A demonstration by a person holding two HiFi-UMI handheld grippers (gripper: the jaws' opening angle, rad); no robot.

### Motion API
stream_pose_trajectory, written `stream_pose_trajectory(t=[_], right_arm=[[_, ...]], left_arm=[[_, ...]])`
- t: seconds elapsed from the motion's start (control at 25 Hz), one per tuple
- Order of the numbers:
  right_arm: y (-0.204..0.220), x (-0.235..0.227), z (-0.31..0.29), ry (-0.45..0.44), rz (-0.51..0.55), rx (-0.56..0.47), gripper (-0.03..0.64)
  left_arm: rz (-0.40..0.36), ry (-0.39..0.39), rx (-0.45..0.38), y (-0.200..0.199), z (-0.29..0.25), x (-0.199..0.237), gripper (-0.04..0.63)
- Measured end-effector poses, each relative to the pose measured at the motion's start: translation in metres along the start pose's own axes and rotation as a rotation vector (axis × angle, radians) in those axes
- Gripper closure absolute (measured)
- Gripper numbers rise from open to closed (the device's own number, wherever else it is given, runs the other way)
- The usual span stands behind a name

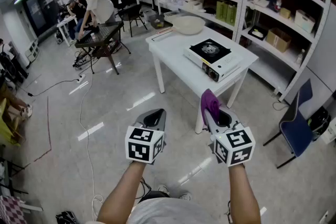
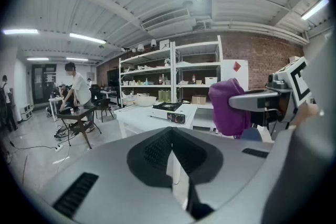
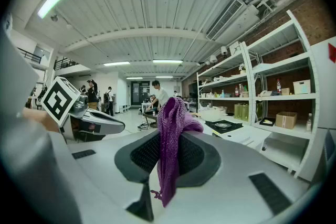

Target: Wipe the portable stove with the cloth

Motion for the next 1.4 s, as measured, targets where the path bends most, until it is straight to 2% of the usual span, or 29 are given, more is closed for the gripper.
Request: stream_pose_trajectory(t=[0.36,0.64,0.96,1.4], right_arm=[[0.009,-0.019,-0.002,0.013,-0.013,0.005,0.553],[0.0,-0.037,-0.034,0.027,-0.024,0.016,0.553],[-0.029,-0.052,-0.106,0.054,-0.031,0.034,0.552],[-0.073,-0.07,-0.215,0.112,-0.068,0.06,0.552]], left_arm=[[-0.001,0.014,-0.008,-0.005,-0.019,-0.004,0.592],[-0.011,0.038,0.003,-0.02,-0.052,0.016,0.592],[-0.01,0.073,-0.004,-0.05,-0.106,0.079,0.592],[-0.046,0.143,0.004,-0.09,-0.183,0.173,0.592]])
Point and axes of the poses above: the fingertips, and each gripper's own axes: z backward along the fingers, x to its left, y out of its underside, the point moved 7 cm from there along z, backward along the fingers, and after that the axes turned 13 degrees about x, right-handed, at the moved point
